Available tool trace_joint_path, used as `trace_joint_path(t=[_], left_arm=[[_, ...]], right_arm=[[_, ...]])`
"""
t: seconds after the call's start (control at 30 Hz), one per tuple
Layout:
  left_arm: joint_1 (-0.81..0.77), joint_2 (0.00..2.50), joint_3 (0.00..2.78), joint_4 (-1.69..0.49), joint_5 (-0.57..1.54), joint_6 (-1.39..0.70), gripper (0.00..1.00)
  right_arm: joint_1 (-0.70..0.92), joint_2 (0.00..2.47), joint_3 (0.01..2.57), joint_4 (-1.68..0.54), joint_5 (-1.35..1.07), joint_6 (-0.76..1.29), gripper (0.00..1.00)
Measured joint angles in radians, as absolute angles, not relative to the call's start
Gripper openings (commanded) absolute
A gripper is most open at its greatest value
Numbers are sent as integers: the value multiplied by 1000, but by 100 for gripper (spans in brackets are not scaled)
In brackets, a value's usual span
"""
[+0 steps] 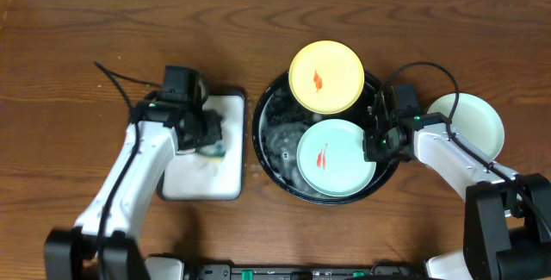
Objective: Clean dirty plates on tray and stack at the side
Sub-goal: 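Pick up the green sponge from the foam tray with the left gripper, then scrub the held plate with the sponge in the left gripper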
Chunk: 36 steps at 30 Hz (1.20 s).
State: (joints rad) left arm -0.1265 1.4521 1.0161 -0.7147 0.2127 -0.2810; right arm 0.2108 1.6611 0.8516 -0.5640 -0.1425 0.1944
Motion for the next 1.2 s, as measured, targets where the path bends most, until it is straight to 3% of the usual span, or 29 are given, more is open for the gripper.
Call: trace_joint_path(t=[0.27, 0.63, 0.87, 1.2], left_arm=[[-347, 1434, 1031, -527, 365, -422, 7], [-673, 1751, 1032, -259, 371, -708, 7], [-741, 1866, 1036, -171, 344, -798, 7], [-749, 1875, 1089, -288, 168, -756, 8]], right_arm=[[211, 1661, 852, -564, -142, 194, 1], [211, 1661, 852, -564, -142, 195, 1], [211, 1661, 852, -564, -142, 195, 1], [213, 1662, 852, -564, -168, 202, 1]])
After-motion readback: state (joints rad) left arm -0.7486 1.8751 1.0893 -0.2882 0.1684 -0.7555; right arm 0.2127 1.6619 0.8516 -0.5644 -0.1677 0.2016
